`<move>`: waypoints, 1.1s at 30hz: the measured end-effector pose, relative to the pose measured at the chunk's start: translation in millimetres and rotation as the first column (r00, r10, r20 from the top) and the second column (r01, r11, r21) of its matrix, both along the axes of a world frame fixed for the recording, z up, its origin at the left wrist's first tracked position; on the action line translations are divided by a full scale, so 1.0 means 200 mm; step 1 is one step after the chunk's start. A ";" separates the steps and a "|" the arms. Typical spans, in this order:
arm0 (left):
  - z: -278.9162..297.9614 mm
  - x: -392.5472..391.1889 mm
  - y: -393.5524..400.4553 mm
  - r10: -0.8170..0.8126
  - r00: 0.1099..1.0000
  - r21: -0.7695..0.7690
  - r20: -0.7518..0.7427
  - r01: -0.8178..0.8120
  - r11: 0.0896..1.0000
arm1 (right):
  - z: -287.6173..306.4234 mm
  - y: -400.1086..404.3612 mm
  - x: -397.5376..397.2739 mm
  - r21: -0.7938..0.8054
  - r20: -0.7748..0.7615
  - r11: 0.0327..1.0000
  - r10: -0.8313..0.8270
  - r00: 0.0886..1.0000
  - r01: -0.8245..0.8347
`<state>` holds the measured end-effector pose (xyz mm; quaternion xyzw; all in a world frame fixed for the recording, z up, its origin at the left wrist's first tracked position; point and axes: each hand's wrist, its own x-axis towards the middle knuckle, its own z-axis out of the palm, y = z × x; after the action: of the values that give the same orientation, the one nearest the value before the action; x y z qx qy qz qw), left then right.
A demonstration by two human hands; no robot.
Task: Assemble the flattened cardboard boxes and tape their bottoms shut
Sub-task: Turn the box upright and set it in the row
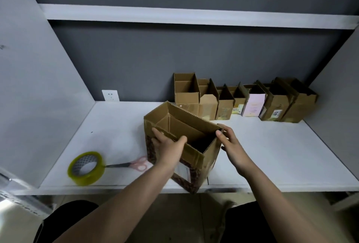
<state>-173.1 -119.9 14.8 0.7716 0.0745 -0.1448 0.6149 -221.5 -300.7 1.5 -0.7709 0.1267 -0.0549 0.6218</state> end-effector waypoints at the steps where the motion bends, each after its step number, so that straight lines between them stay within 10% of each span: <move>1: 0.01 0.04 0.03 -0.034 0.999 -0.022 0.004 0.035 0.999 | -0.01 0.01 -0.01 -0.048 -0.002 0.999 -0.006 1.000 0.006; 7: 0.08 0.16 0.21 -0.184 0.957 0.009 0.226 0.187 0.982 | 0.00 0.11 -0.05 -0.424 0.036 0.888 0.212 0.977 -0.177; 11: 0.05 0.10 0.24 -0.348 0.893 0.295 0.284 0.264 0.918 | 0.02 0.14 -0.02 -0.630 -0.064 0.735 0.273 0.960 -0.251; 15: 0.04 0.04 0.24 -0.439 0.870 0.388 0.222 0.335 0.859 | 0.01 0.11 0.00 -0.651 -0.052 0.739 0.185 0.981 -0.173; 25: 0.00 -0.06 0.27 -0.312 0.938 0.002 0.148 0.316 0.949 | 0.03 0.22 0.02 -0.550 0.002 0.821 0.182 0.983 -0.151; 33: 0.21 0.14 0.45 -0.247 0.908 0.044 0.338 0.248 0.968 | 0.19 0.38 0.23 -0.510 0.220 0.860 0.166 0.961 -0.032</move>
<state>-145.4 -30.5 57.5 0.7881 -0.1314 -0.0859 0.5952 -175.8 -224.6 39.7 -0.8977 -0.0132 -0.1527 0.4132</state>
